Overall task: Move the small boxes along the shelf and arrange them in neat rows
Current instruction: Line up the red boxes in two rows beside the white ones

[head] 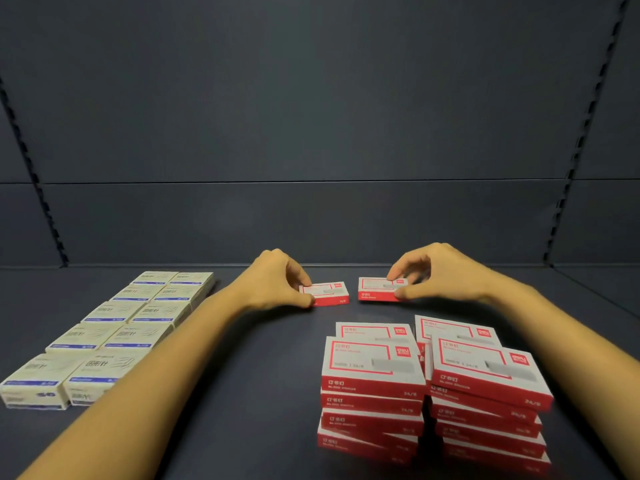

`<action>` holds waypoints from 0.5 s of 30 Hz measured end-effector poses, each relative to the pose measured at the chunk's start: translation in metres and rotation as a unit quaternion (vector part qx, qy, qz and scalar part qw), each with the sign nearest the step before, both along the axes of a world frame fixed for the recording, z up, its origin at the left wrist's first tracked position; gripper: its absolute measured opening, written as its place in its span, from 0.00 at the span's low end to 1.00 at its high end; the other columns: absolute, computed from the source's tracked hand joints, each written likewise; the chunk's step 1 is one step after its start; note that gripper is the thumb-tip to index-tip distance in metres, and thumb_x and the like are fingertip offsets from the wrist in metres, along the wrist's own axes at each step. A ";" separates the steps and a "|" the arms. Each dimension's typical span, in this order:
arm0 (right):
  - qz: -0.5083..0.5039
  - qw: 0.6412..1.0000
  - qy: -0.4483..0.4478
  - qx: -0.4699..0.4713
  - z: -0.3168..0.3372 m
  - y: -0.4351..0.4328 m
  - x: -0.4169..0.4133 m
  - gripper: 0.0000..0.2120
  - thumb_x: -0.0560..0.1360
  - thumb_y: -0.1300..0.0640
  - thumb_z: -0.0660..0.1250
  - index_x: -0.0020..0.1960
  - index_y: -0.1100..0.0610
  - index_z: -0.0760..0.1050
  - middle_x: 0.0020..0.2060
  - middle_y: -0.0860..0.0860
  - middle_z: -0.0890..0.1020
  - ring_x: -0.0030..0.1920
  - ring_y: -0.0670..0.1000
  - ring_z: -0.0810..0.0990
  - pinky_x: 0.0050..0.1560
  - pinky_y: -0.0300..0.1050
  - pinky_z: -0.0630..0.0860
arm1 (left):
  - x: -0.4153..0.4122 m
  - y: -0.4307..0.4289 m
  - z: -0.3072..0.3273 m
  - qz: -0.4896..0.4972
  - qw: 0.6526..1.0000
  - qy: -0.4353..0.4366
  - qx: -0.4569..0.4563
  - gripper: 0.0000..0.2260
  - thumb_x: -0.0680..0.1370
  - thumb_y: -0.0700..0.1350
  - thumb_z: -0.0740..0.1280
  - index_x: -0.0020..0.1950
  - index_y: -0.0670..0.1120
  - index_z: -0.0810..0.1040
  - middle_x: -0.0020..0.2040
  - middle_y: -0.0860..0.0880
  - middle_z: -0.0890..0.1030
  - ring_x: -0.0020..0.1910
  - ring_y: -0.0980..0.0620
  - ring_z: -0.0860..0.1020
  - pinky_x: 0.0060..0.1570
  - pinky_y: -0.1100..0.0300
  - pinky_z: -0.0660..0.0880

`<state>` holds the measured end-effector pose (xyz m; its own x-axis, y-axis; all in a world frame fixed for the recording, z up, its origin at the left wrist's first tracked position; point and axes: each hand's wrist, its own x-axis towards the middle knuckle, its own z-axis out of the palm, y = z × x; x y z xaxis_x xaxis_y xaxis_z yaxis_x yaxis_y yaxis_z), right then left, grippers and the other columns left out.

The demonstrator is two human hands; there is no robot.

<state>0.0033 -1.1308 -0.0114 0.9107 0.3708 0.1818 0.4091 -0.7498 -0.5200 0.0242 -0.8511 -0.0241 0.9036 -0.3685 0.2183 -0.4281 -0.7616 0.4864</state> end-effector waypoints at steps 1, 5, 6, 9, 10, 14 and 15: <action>0.000 1.000 0.003 -0.001 -0.003 -0.001 0.002 0.07 0.68 0.51 0.74 0.43 0.42 0.78 0.47 0.47 0.84 0.45 0.46 0.83 0.49 0.42 0.80 | 0.002 0.001 -0.002 -0.006 1.000 0.004 -0.011 0.12 0.68 0.47 0.74 0.50 0.45 0.83 0.48 0.48 0.84 0.45 0.54 0.81 0.45 0.67 0.77; 0.009 1.000 0.006 0.005 -0.012 -0.003 0.006 0.07 0.70 0.52 0.72 0.45 0.43 0.78 0.47 0.44 0.82 0.46 0.44 0.82 0.47 0.38 0.80 | 0.003 0.005 -0.005 -0.054 0.997 0.032 -0.039 0.12 0.72 0.46 0.71 0.55 0.46 0.81 0.53 0.52 0.82 0.49 0.58 0.80 0.47 0.73 0.75; 0.013 1.000 0.005 0.014 -0.014 -0.003 0.006 0.07 0.70 0.53 0.72 0.45 0.42 0.77 0.47 0.43 0.82 0.47 0.43 0.82 0.45 0.36 0.79 | 0.003 0.006 -0.005 -0.064 0.997 0.031 -0.040 0.12 0.72 0.46 0.70 0.55 0.47 0.81 0.52 0.54 0.82 0.50 0.59 0.79 0.47 0.75 0.74; 0.023 0.999 -0.002 0.030 -0.017 -0.002 0.007 0.08 0.72 0.54 0.70 0.47 0.41 0.77 0.48 0.42 0.81 0.49 0.43 0.81 0.48 0.36 0.79 | 0.001 0.007 -0.007 -0.081 0.996 0.011 -0.041 0.10 0.74 0.45 0.69 0.54 0.47 0.82 0.50 0.57 0.80 0.49 0.61 0.79 0.47 0.80 0.71; 0.026 0.999 -0.005 0.032 -0.018 -0.002 0.007 0.08 0.72 0.54 0.70 0.47 0.41 0.77 0.49 0.42 0.81 0.50 0.43 0.80 0.50 0.37 0.78 | 0.001 0.006 -0.007 -0.084 0.996 0.002 -0.040 0.10 0.74 0.45 0.69 0.54 0.46 0.82 0.50 0.56 0.80 0.50 0.59 0.79 0.48 0.79 0.72; 0.032 0.999 -0.009 0.030 -0.019 0.003 0.007 0.09 0.73 0.54 0.69 0.48 0.40 0.77 0.50 0.42 0.81 0.51 0.44 0.80 0.53 0.39 0.78 | 0.001 0.001 -0.008 -0.087 0.996 -0.013 -0.030 0.11 0.74 0.44 0.68 0.55 0.45 0.81 0.54 0.51 0.80 0.52 0.55 0.78 0.54 0.68 0.74; 0.030 0.999 -0.012 0.028 -0.020 0.004 0.008 0.09 0.73 0.54 0.69 0.48 0.40 0.76 0.50 0.43 0.81 0.51 0.44 0.80 0.53 0.40 0.78 | 0.000 0.000 -0.009 -0.086 0.996 -0.015 -0.028 0.11 0.75 0.44 0.68 0.55 0.45 0.81 0.54 0.50 0.80 0.53 0.54 0.78 0.55 0.66 0.74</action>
<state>0.0110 -1.1268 -0.0309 0.8823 0.4135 0.2250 0.4653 -0.6940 -0.5494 0.0242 -0.8511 -0.0331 0.8208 -0.5034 0.2699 -0.5652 -0.6473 0.5114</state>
